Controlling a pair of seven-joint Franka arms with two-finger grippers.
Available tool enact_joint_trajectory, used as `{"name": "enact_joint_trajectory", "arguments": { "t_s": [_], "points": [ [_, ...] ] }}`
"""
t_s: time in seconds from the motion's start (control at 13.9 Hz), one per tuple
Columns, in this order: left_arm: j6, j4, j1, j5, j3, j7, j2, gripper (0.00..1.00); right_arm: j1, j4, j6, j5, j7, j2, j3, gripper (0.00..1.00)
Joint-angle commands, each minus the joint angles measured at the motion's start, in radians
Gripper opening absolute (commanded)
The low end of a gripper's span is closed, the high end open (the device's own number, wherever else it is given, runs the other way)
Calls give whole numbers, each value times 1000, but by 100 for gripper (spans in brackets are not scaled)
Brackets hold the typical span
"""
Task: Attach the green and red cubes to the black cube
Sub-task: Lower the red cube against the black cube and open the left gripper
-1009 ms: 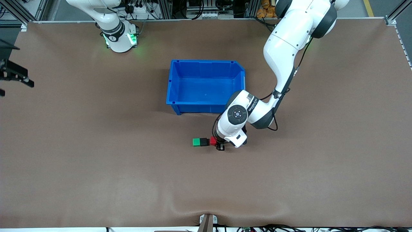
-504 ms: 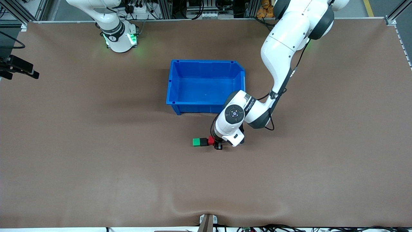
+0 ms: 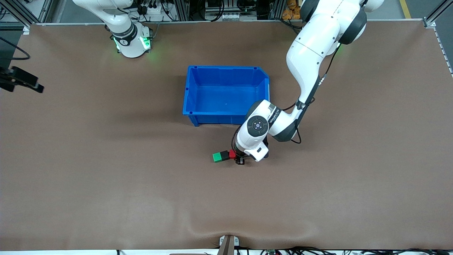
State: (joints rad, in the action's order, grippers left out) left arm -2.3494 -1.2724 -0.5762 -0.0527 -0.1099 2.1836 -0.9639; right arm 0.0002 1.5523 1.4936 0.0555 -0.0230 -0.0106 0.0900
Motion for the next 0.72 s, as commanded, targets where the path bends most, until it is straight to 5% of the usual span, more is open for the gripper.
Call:
{"name": "enact_joint_trajectory", "arguments": {
  "t_s": [0.0,0.65],
  "points": [
    [-8,31,-16,-13,10,-2,-22,0,15,-31,-4,-22,-66,12,-3,100],
    [-159,30,-2,-67,10,-31,-50,0,-9,-69,-7,-6,-68,14,2,100]
  ]
}}
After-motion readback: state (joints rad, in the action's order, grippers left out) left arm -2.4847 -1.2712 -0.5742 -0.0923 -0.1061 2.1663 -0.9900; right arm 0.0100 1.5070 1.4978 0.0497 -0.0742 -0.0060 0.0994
